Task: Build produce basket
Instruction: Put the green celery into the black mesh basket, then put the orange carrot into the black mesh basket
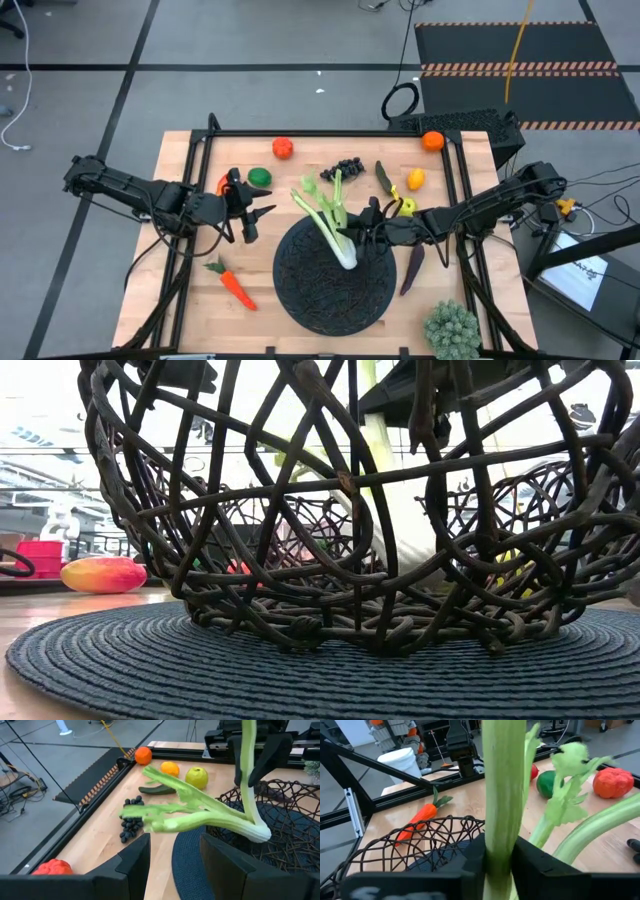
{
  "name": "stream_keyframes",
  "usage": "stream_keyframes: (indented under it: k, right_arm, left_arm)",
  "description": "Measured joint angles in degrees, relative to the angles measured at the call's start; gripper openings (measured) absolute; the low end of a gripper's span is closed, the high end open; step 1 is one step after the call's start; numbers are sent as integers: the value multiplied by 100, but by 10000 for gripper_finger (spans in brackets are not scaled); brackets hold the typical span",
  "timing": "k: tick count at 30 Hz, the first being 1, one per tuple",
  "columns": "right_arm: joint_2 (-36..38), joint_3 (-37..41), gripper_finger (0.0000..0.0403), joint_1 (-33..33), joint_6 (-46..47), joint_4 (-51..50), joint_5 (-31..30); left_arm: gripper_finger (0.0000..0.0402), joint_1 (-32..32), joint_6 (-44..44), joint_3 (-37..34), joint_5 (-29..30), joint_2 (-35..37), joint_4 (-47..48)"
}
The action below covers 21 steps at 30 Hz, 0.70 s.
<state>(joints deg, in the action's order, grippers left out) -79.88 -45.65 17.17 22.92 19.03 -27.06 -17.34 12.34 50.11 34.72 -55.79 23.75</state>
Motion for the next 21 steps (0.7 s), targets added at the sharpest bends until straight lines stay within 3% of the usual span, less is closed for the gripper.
stream_keyframes:
  k: [10,21]
  right_arm:
    - [54,2,153,0,-156,-201,20]
    - [638,2,169,160,-362,-738,48]
  left_arm:
    - [173,0,48,0,-2,0,9]
    - [173,0,56,-1,-4,-1,57]
